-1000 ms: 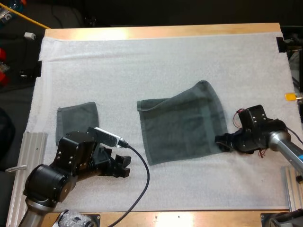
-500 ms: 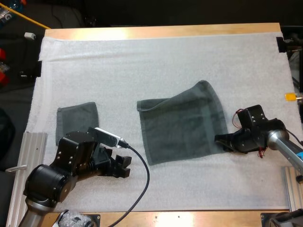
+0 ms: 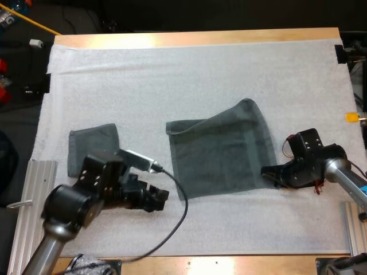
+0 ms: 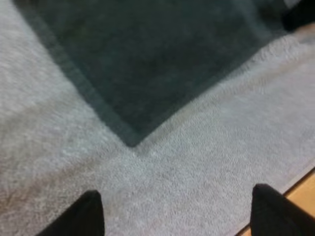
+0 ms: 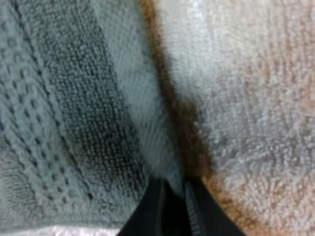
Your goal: Pick towel from pile, fold and stack
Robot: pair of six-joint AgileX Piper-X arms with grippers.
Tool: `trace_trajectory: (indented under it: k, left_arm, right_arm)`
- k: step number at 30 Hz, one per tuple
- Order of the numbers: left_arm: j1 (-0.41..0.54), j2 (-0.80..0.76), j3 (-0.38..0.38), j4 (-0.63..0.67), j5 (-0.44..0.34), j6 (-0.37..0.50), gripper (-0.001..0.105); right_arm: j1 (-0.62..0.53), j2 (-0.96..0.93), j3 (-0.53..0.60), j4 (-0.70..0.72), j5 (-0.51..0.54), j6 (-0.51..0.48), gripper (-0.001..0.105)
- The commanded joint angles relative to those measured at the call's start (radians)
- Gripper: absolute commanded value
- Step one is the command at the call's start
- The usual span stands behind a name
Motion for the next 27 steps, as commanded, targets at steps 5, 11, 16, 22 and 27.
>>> trace_trajectory:
  k: [5,11,16,22,27]
  left_arm:
    - [0.002,0.109,0.042,-0.100,0.041,-0.055,0.061]
    - [0.002,0.239,0.104,-0.204,0.131,-0.097,0.061]
    - [0.002,0.333,0.110,-0.235,0.131,-0.113,0.061]
    - [0.002,0.459,0.110,-0.299,0.187,-0.133,0.061]
    - [0.002,0.567,0.110,-0.349,0.220,-0.160,0.061]
  right_arm:
    - [0.001,-0.048,0.000,0.025,-0.004,-0.005,0.000]
    - [0.001,-0.062,0.000,0.025,-0.004,-0.005,0.000]
    - [0.001,-0.062,0.000,0.025,-0.004,-0.005,0.000]
    - [0.001,-0.062,0.000,0.025,-0.004,-0.005,0.000]
    - [0.001,-0.062,0.000,0.025,-0.004,-0.005,0.000]
